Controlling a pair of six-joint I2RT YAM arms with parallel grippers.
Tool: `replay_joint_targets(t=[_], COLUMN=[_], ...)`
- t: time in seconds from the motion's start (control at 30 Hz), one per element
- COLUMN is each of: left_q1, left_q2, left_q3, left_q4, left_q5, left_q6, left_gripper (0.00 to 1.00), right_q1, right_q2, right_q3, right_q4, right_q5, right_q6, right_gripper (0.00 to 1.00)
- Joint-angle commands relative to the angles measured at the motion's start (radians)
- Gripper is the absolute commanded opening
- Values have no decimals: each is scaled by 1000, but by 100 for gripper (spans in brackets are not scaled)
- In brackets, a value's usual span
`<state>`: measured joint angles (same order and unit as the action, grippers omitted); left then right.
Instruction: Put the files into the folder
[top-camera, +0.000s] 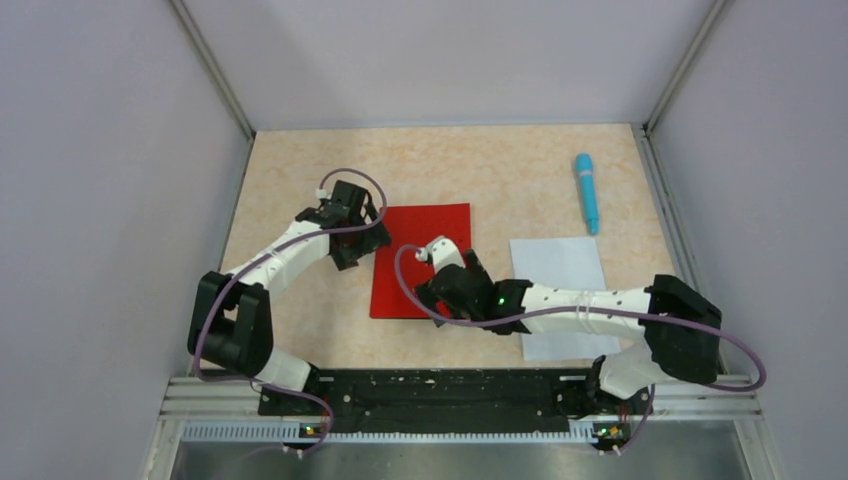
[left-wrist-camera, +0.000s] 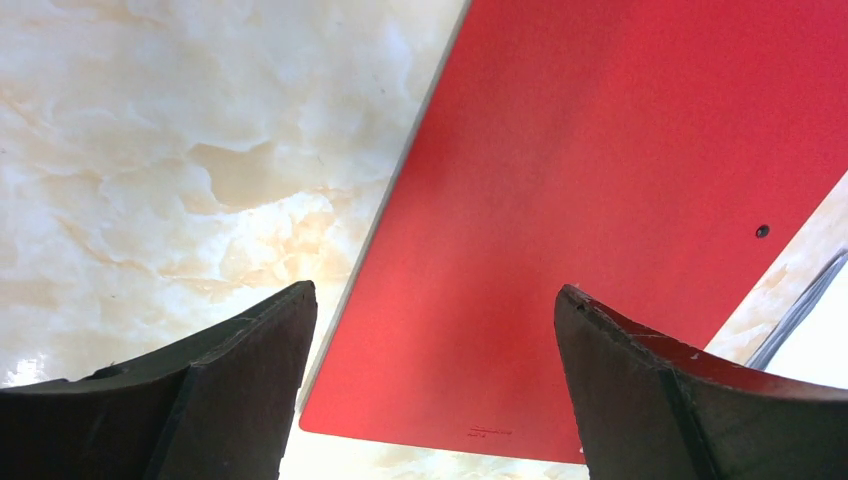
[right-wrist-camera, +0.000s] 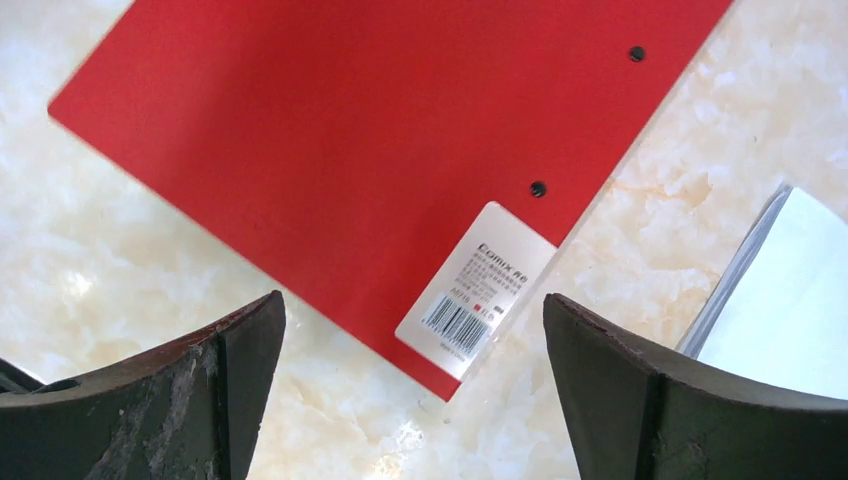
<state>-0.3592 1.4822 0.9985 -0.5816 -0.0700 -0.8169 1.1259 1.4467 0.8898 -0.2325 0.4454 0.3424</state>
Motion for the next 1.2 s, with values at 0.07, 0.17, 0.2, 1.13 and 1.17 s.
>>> replay_joint_targets(t=[0.07,0.17,0.2,1.13,1.17], left_q1=[68,99,107,174,175], left_q2=[4,-5,-8,-47,-47], left_q3=[67,67,68,-2,-1], left_q4=[-19,-21,-22,4,5], left_q5=[50,65,65,145,146], left_q6=[31,36,38,51,51], left_gripper=[93,92,92,91,91], right_q1=[150,199,213,284,284], right_q2=[79,117,130,345,347], right_q3=[-13,-16,-21,13,11], right_q4=[-30,-21,-15,43,48], right_q5=[264,333,346,569,571], right_q6=[-159,-182,-187,-259,-262], right_gripper=[98,96,95,84,84])
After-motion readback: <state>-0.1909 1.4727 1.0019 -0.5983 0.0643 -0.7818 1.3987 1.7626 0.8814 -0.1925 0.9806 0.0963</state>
